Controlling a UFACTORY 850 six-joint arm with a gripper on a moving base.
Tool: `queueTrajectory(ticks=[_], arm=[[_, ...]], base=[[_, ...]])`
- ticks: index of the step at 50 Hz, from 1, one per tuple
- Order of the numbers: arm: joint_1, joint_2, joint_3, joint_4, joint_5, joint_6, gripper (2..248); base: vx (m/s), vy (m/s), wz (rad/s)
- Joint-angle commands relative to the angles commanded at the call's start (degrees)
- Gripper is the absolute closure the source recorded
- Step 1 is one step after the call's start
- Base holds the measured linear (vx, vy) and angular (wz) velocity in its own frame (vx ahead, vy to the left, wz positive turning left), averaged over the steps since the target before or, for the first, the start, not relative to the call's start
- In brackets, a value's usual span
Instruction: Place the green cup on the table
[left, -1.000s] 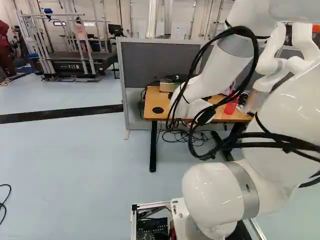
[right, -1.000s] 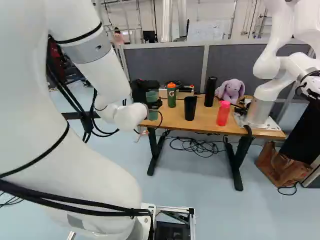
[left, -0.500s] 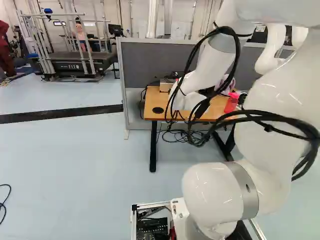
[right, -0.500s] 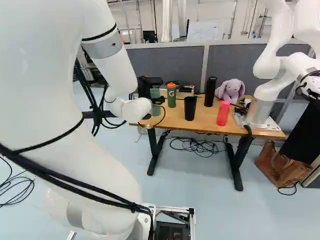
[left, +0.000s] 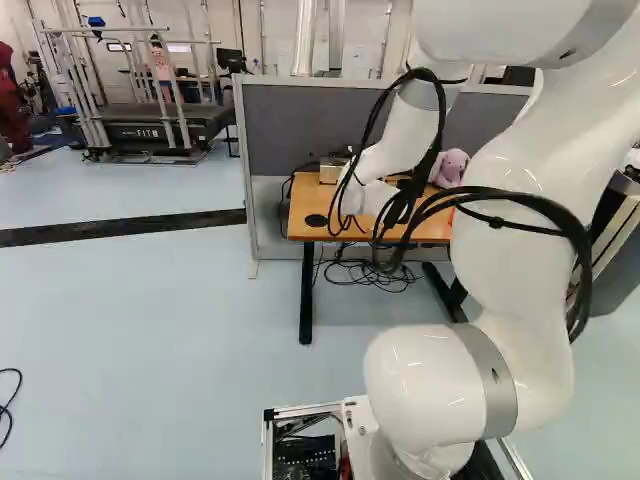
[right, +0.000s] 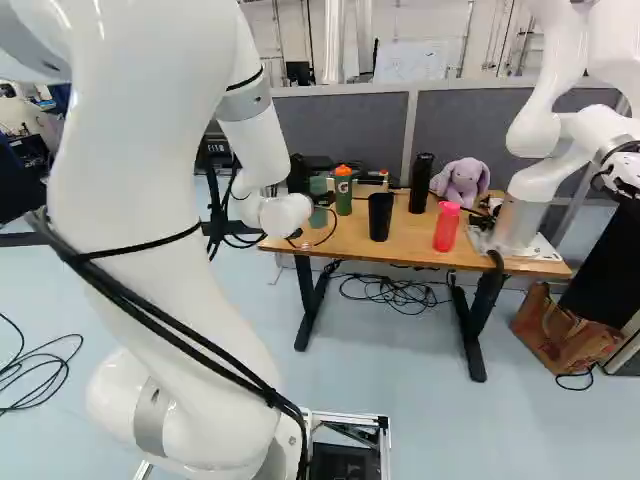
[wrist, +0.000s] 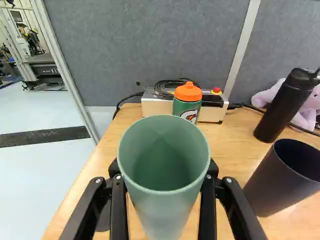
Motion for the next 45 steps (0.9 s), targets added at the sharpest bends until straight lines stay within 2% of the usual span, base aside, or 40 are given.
queueTrajectory(ticks=[23,45], arm=[[-0.7,-8.3,-6.6,0.0,4.0,0.0,126],[-0.9,-12.0,-8.0,0.0,8.8,0.0,126]], base=[[0.000,0.000,0.000],[0.000,0.000,0.000]])
